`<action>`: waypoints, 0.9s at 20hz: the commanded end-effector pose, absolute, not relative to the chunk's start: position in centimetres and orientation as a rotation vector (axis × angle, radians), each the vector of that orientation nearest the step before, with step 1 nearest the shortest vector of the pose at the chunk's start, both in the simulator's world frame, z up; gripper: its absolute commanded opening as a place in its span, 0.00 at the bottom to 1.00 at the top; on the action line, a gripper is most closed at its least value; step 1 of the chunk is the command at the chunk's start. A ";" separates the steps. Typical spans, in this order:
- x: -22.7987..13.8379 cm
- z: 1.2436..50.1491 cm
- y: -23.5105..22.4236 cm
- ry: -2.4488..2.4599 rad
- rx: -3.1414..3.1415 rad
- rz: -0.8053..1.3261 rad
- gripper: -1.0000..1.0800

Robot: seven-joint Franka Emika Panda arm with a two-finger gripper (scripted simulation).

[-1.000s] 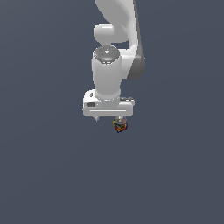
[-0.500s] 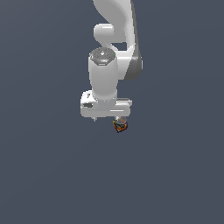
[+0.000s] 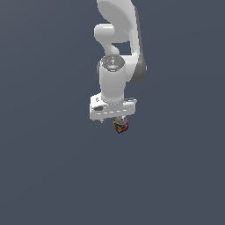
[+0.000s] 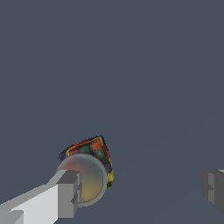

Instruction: Pick up the object and move it to a goal position.

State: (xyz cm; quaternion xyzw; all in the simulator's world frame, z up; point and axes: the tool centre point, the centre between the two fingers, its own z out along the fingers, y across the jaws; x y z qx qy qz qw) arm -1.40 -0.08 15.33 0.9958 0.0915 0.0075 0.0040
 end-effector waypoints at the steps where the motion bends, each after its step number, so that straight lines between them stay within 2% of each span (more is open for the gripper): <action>1: -2.3 14.3 1.0 0.400 3.109 0.017 0.96; 10: -5.3 11.4 4.2 0.729 3.054 0.003 0.96; 18: -6.0 10.9 4.8 0.798 3.039 -0.001 0.96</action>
